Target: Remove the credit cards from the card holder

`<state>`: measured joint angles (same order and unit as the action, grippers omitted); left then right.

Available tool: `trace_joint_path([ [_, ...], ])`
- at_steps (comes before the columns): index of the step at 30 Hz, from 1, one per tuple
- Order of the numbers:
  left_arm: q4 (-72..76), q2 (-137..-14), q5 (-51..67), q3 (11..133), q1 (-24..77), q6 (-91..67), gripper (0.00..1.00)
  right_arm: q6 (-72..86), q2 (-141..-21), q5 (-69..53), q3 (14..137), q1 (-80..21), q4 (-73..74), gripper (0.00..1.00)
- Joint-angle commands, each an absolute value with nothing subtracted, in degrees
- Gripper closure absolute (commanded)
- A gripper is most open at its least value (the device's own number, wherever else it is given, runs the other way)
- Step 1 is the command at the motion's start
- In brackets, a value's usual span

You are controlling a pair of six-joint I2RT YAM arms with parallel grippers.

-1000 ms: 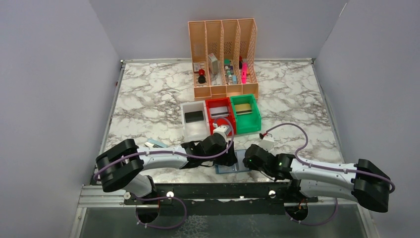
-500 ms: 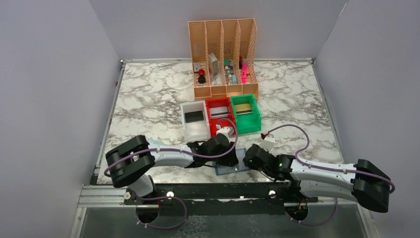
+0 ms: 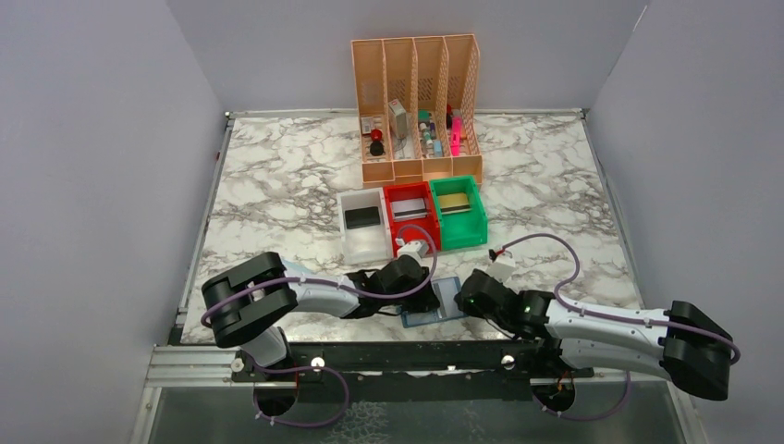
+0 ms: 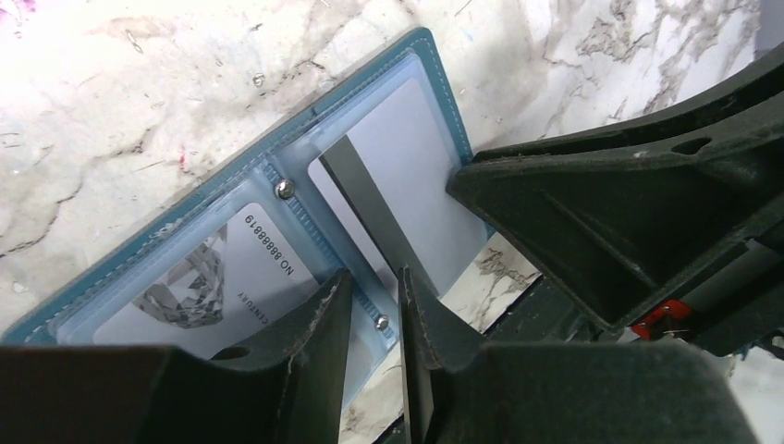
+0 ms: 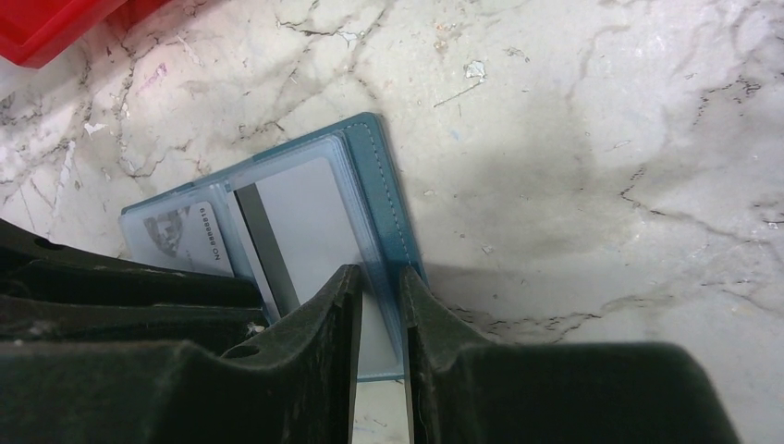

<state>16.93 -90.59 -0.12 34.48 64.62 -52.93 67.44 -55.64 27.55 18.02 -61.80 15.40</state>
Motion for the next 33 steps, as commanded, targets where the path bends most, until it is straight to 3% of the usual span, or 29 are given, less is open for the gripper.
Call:
trace_joint_path([
  [1, 19.3, -91.3, -0.5, 33.6, 65.0, -55.6, 0.71, 66.3, -54.8, 25.4, 16.1, -61.9, 16.9, 0.74],
  [6, 20.6, -92.4, -3.0, 33.0, 65.3, -59.0, 0.72, 66.4, -54.1, 25.0, 15.3, -61.9, 15.7, 0.74],
  [16, 21.9, -92.4, -5.3, 31.6, 65.5, -60.0, 0.84, 66.5, -54.4, 23.9, 15.0, -61.9, 14.5, 0.74],
  [30, 23.6, -93.9, -5.2, 33.1, 65.7, -59.1, 0.85, 66.6, -55.7, 22.9, 14.3, -61.9, 12.6, 0.74],
  [33, 23.9, -93.9, -5.3, 33.1, 65.7, -58.9, 0.89, 66.6, -55.7, 22.9, 14.3, -61.9, 12.7, 0.74],
])
